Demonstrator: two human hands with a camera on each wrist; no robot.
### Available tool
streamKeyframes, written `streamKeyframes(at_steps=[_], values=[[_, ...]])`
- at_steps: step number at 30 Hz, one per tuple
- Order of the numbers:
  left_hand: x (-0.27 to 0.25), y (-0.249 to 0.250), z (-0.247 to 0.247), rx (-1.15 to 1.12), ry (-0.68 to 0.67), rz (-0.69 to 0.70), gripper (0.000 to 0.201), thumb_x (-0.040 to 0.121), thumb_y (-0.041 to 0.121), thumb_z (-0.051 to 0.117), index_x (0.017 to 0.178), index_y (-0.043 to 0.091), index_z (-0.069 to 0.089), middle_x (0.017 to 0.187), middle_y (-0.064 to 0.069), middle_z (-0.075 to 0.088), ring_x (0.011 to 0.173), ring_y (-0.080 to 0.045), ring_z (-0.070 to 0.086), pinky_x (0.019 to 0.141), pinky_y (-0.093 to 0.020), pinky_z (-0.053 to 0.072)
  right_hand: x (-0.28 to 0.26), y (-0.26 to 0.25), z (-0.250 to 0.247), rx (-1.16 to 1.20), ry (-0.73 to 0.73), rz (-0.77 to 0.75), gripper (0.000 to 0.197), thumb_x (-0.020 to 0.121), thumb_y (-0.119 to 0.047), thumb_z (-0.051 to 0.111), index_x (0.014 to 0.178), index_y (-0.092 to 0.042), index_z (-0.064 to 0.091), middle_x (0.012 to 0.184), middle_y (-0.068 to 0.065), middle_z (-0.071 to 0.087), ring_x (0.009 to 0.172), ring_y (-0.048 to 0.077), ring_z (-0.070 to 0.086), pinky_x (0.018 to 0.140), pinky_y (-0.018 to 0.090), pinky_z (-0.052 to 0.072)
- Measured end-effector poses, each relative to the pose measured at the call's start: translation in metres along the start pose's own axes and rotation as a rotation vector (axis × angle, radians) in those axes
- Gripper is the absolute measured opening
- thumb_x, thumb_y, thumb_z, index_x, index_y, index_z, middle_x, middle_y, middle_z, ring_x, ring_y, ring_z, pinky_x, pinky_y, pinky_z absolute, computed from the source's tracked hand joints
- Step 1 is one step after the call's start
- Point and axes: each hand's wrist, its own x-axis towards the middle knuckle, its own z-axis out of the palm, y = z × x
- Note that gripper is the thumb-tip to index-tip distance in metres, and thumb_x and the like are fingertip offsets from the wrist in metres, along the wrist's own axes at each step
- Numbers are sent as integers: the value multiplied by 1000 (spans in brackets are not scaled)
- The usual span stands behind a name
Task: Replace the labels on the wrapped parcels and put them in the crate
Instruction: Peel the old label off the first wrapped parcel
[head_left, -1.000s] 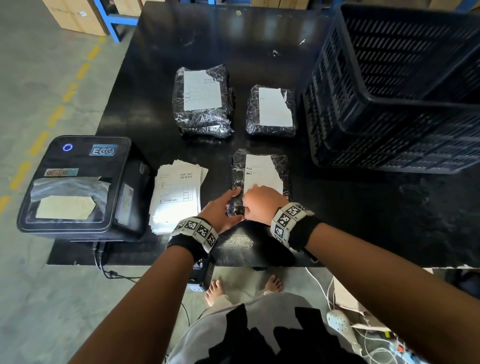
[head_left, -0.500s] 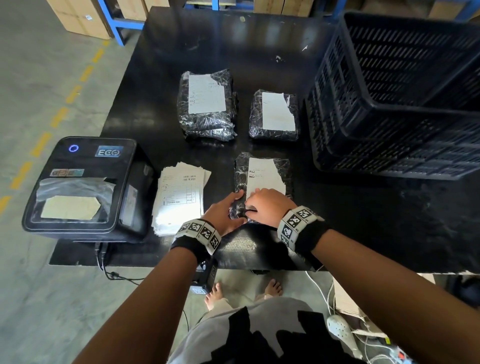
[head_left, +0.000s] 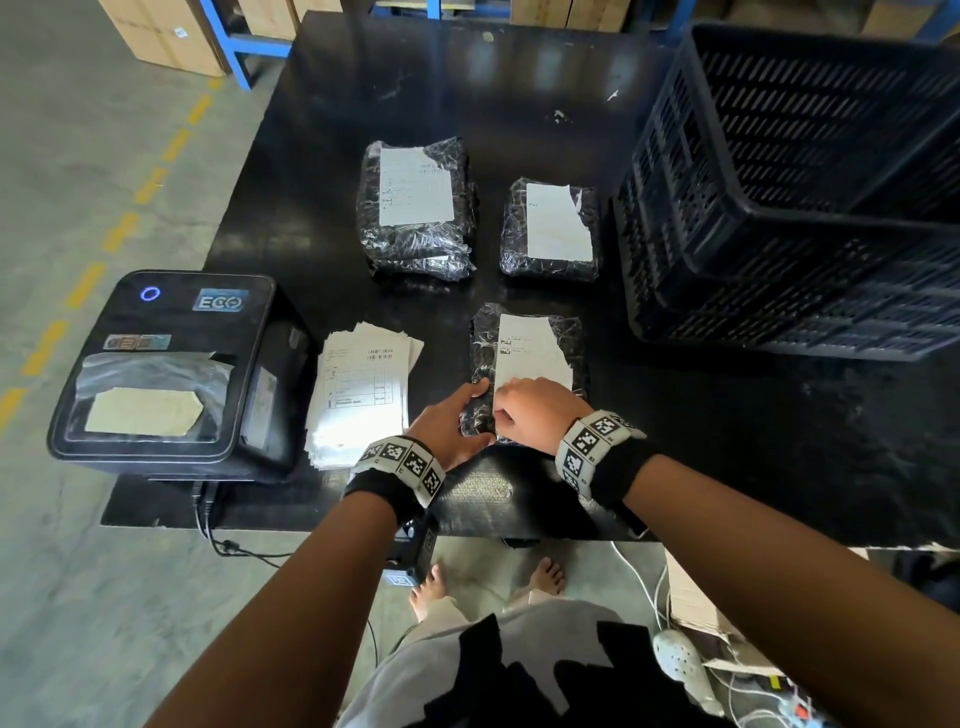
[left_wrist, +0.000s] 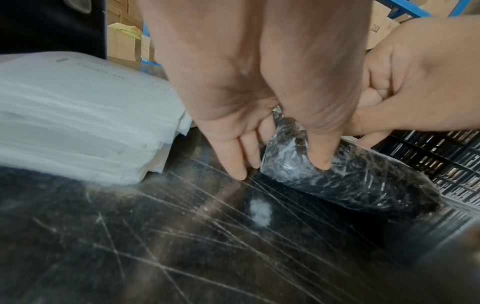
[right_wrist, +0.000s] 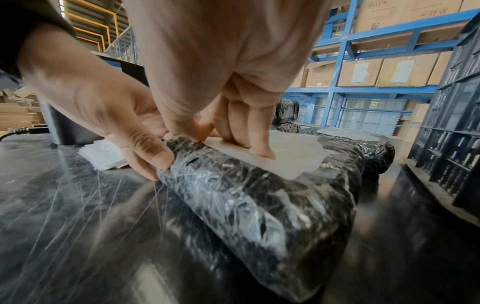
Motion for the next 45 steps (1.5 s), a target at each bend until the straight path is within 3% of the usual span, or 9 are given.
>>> streamKeyframes(at_steps=[6,13,17,21,26,29,34,36,45], values=[[0,1,0,19,9,7,76,84,28,70,145,36,26,142,-2,48,100,-24,65,82,-20,41,-9,1,3,45,68,27,26,101,-18,37,105,-3,59,81,4,49,67,20,48,62,28,33],[1,-2,1,-8,9,23,76,83,28,71,145,36,27,139,0,52,105,-26,64,87,-22,41,-21,8,11,268,138,39,38,97,-35,53,128,-12,51,113,8,64,99,28,63,71,29,39],[2,-4,2,-18,7,12,77,82,29,72,143,39,27,137,0,53,97,-22,65,86,-23,43,-16,9,27,210,220,102,39,95,-37,56,128,-17,55,153,3,36,136,21,40,103,39,39],[2,-3,2,-9,8,11,76,82,28,71,144,38,27,136,-1,54,89,-17,62,84,-22,43,-9,10,35,229,170,141,28,98,-35,52,116,-17,64,158,6,26,149,20,16,115,62,17],[2,-2,2,5,11,3,75,83,29,71,143,38,27,137,0,53,98,-25,66,83,-21,42,-7,6,27,259,108,146,17,100,-19,48,108,-9,60,158,16,24,150,28,11,114,65,17],[1,0,2,9,16,0,74,84,28,70,143,38,27,138,1,52,91,-22,66,82,-21,42,-7,2,29,170,110,149,26,102,-18,39,119,-3,53,152,18,31,144,30,27,111,61,27],[1,0,3,25,26,1,73,84,30,69,143,39,27,136,0,54,96,-18,65,83,-20,40,-10,10,24,253,318,143,25,103,-21,38,112,-4,52,108,10,58,84,32,64,77,40,48],[1,-1,3,31,23,-2,72,84,32,69,142,42,26,136,-1,54,94,-19,66,82,-21,42,-9,17,20,256,295,151,26,103,-23,36,112,-5,53,105,10,64,87,33,65,70,34,45],[-1,3,2,25,15,-25,71,85,29,69,142,40,28,139,-1,51,100,-24,65,83,-22,41,-12,32,15,495,224,216,34,97,-41,49,122,-18,55,124,1,64,109,21,60,90,36,48]])
